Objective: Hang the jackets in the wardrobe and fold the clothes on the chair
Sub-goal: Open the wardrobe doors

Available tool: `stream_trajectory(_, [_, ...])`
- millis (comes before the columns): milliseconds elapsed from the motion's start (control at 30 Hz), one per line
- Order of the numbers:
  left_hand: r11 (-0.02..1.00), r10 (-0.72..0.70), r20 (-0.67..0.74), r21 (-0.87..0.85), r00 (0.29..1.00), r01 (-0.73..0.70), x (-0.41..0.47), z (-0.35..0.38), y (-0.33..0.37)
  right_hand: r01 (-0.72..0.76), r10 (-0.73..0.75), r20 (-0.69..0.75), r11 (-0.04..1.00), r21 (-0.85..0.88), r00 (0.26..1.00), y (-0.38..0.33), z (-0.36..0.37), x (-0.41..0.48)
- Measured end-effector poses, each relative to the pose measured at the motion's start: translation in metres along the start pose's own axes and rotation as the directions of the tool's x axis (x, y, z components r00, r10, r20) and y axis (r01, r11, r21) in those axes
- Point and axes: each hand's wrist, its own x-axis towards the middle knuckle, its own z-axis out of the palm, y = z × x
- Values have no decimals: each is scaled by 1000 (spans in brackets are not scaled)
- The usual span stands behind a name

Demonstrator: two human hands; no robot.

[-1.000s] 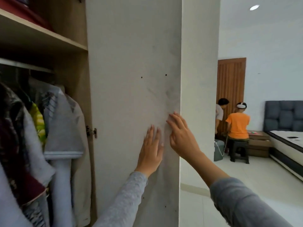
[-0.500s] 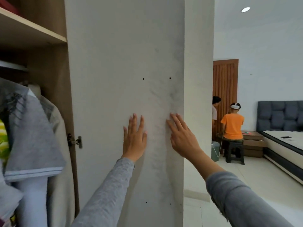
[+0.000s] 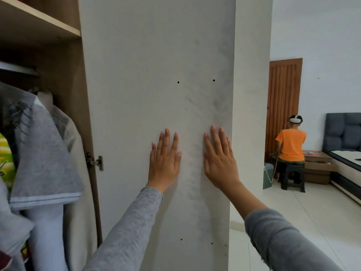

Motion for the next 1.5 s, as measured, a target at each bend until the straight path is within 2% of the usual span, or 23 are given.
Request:
stream_trajectory(200, [998,24,38,53,999,-26,-3,-10,-3,-80,83,-36,993,84,996,-19,7,1])
stream_trajectory(400, [984,32,51,173,998,-40,-7,-33,-24,20,-19,-9,985,174,1000,-45,10,33])
stream_trajectory(467, [986,3,52,168,999,-11,-6,-48,-37,35,-39,13,974,222,999,-60,14,43])
stream_trajectory(600, [954,-61,-7,293,998,60,-14,-88,-71,99,-132,67,927,363,989,-112,29,57])
stream_trajectory(667, [936,-99,-15,338,995,98,-23,-110,-91,86,-141,86,884,460,986,-141,30,60])
stream_trajectory(867, [816,-183,-86,542,979,200,-70,-205,-133,108,-249,61,612,783,967,-240,22,72])
stream_trajectory(1000, [705,-290,-126,642,949,301,-120,-279,-155,102,-296,27,412,906,955,-310,10,80])
stream_trajectory(1033, [689,-334,-121,645,935,330,-128,-289,-156,107,-319,28,396,912,947,-316,8,80])
stream_trajectory(1067, [575,-364,-174,732,915,367,-160,-334,-157,126,-380,-20,257,958,925,-355,-18,77])
stream_trajectory(1100, [544,-389,-206,735,898,404,-168,-346,-156,123,-404,-23,222,967,914,-364,-22,76])
stream_trajectory(1167, [519,-424,-277,706,862,482,-187,-378,-155,99,-390,-37,140,985,920,-387,-38,79])
stream_trajectory(1267, [431,-420,-359,729,834,531,-205,-419,-155,142,-362,-123,27,989,924,-419,-67,85])
stream_trajectory(1333, [395,-404,-462,690,790,606,-212,-450,-159,155,-385,-161,-47,987,909,-443,-91,95])
stream_trajectory(1367, [377,-431,-512,647,744,663,-217,-471,-164,163,-376,-188,-96,982,908,-461,-106,101])
stream_trajectory(1433, [407,-468,-570,540,676,737,-219,-499,-176,182,-362,-221,-140,973,906,-486,-131,119])
stream_trajectory(1500, [453,-521,-603,405,605,794,-224,-525,-199,184,-409,-221,-128,975,886,-510,-155,140])
